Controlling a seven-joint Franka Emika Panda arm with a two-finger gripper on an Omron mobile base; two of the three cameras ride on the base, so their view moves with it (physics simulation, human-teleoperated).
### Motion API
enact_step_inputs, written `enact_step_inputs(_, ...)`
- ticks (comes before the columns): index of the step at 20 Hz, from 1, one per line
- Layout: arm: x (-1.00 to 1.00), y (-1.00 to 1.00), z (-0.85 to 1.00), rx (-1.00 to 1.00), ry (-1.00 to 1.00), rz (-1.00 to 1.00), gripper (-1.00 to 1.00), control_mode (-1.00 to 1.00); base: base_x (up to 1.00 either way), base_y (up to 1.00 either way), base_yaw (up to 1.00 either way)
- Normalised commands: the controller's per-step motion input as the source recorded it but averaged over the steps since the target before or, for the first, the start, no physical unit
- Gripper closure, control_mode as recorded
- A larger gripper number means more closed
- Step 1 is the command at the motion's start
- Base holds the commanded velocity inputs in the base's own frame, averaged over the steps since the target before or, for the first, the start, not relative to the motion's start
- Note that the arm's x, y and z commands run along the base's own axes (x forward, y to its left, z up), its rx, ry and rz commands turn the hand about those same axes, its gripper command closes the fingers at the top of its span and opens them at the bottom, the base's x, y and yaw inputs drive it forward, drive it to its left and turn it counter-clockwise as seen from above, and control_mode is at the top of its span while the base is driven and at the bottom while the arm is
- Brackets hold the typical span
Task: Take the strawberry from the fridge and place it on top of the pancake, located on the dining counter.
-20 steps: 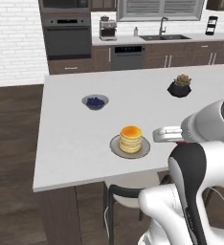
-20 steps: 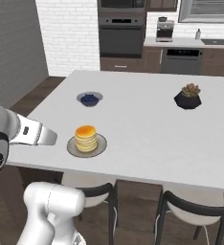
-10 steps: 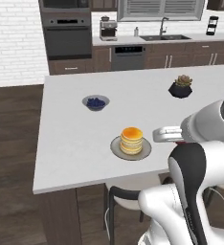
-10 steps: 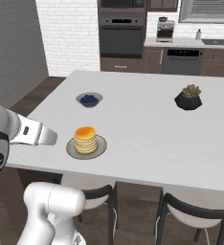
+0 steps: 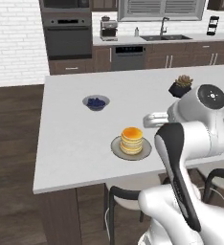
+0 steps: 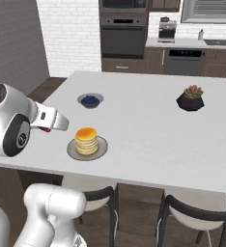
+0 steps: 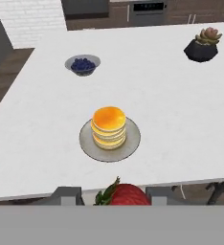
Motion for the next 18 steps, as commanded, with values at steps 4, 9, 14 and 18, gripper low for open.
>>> enact_step_inputs(4, 0.98, 0.01, -0.01, 0.0, 0.0, 0.0, 1.0, -1.0, 0.0, 0.0, 0.0)
enact_step_inputs(9, 0.72, -0.15, -0.17, 0.06, 0.18, 0.0, 1.0, -1.0, 0.0, 0.0, 0.0)
enact_step_inputs(14, 0.81, -0.11, -0.45, 0.01, 0.11, 0.0, 1.0, -1.0, 0.0, 0.0, 0.0)
enact_step_inputs(18, 0.79, 0.1, -0.68, -0.01, 0.01, 0.0, 1.0, -1.0, 0.0, 0.0, 0.0)
